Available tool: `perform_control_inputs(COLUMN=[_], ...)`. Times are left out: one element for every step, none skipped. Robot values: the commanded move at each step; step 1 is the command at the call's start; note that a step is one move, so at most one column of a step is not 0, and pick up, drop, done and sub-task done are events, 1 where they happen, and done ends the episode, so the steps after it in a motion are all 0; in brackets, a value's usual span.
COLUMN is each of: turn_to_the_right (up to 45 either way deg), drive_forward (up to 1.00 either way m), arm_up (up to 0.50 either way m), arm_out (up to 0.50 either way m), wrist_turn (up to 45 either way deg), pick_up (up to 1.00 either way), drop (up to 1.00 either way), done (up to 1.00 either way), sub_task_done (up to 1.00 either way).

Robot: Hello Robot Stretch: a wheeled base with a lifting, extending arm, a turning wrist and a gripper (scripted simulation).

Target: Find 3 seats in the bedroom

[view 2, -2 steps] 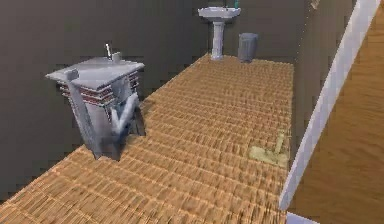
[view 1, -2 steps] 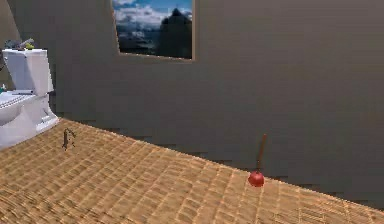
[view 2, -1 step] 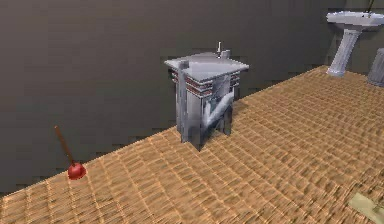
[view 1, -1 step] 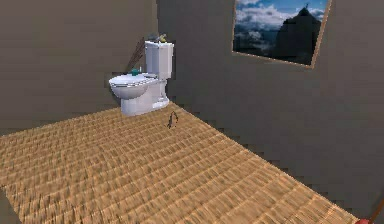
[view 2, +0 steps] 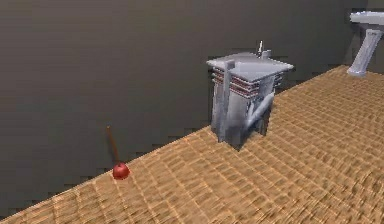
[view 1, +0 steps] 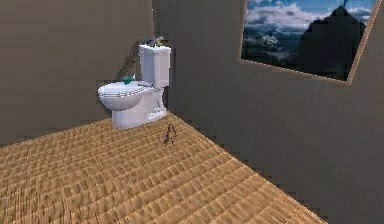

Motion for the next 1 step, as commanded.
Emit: perform_control_inputs(turn_to_the_right=[3.0], drive_forward=[0.00], arm_up=[0.00], arm_out=[0.00], wrist_turn=[0.0], pick_up=[0.00], drop=[0.00], done=[0.00], sub_task_done=[0.00])
